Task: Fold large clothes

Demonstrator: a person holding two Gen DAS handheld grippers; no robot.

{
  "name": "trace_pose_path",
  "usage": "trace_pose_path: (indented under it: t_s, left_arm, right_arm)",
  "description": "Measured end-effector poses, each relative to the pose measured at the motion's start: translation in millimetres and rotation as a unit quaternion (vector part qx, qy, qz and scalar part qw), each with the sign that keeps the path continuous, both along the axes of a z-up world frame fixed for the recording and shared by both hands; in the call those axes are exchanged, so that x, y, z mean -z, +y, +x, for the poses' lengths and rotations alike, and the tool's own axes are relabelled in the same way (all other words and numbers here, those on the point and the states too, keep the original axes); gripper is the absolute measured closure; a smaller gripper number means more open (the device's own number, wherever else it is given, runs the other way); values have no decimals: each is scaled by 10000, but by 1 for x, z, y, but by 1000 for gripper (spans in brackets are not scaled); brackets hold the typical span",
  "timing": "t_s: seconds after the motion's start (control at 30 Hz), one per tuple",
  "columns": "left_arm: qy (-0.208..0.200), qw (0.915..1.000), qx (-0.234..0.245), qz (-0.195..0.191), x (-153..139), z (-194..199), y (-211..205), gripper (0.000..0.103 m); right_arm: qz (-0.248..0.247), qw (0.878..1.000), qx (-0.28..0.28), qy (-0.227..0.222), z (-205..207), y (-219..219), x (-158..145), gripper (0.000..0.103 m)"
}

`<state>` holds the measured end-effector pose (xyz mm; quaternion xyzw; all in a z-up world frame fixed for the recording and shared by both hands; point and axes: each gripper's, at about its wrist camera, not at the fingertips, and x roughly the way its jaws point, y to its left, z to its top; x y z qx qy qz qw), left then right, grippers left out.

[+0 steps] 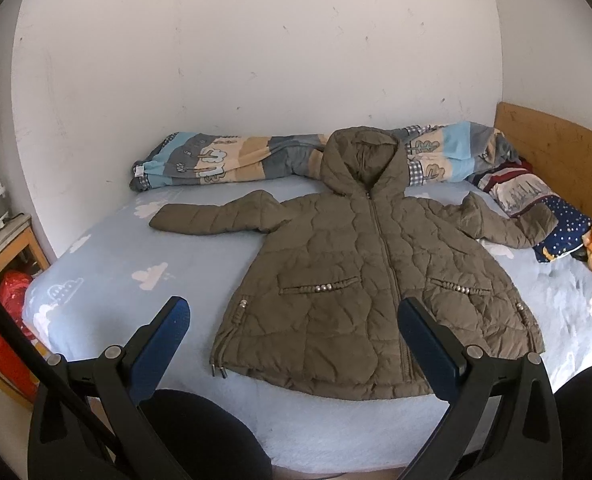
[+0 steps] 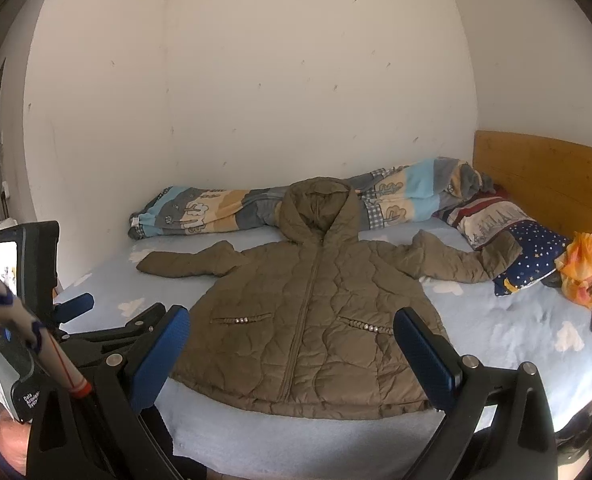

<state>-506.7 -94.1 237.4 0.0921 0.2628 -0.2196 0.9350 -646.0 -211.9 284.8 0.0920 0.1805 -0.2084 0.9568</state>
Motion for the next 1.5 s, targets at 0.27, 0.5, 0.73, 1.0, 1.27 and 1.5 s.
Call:
trace_pose_path:
  t_s: [0.27,0.5,0.73,1.0,1.27,1.5]
  left_arm:
    - [147,9999,-53,7,6,6,3,0]
    - [135,9999,-19,26,7,7,4,0]
    - [240,9997,3,6,8,17,0,0]
    - [474,9988,114,92,25,47,-25,0]
    - [582,9969,353,383,45,57,-62,0]
    - [473,9967,573,318,29,97,-114,0]
  right_arm:
    - [160,9997,4,188,9,2,5,0]
    - [214,9995,36,238,9,-3,3,0]
    - [353,9990,110,257,16,-15,4,0]
    - [669,9936,633,658,41,-63,23,0]
    - [773,9864,975,1071,58,-93,49,0]
    - [873,9835,1086,1157,70,-129,53,0]
